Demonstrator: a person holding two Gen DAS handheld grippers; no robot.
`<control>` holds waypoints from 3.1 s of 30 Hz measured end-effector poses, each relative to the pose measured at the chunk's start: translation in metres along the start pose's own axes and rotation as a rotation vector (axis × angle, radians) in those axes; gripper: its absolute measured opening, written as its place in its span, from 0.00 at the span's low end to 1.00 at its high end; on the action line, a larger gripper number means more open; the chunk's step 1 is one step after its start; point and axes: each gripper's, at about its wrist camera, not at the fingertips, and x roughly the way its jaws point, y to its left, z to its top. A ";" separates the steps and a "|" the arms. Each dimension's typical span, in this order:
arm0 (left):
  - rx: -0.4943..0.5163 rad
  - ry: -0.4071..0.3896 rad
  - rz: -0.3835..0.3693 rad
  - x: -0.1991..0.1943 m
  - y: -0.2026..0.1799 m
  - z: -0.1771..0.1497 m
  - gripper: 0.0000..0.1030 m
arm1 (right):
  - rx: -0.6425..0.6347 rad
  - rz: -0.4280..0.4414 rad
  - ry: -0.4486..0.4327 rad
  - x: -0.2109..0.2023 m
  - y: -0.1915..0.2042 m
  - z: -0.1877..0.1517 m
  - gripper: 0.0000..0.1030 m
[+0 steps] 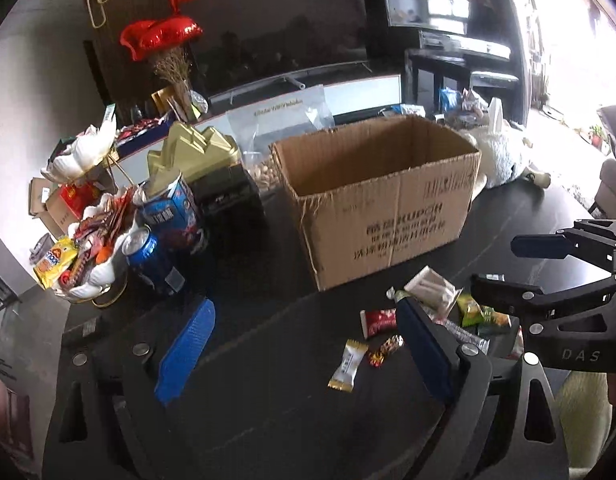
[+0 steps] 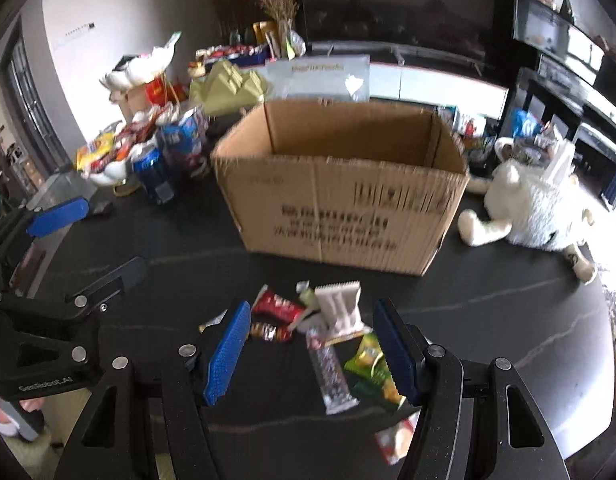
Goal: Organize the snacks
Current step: 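Withdraw both tools from the box back toward the remaining snacks, then grasp the white-gold candy with the left tool while the right tool grasps the brown fruit-roll bar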
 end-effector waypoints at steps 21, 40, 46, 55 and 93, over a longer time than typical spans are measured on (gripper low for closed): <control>0.009 0.229 -0.137 0.058 0.000 -0.038 0.76 | 0.015 -0.021 0.255 0.059 0.002 -0.023 0.62; 0.001 0.361 -0.225 0.117 -0.007 -0.053 0.58 | 0.062 -0.015 0.350 0.108 -0.007 -0.036 0.43; 0.009 0.390 -0.229 0.131 -0.013 -0.054 0.56 | 0.074 -0.007 0.360 0.116 -0.010 -0.036 0.41; -0.025 0.427 -0.235 0.149 -0.012 -0.053 0.42 | 0.101 0.010 0.377 0.126 -0.017 -0.036 0.37; -0.057 0.285 -0.226 0.077 -0.014 -0.030 0.19 | 0.088 0.040 0.271 0.068 -0.022 -0.029 0.21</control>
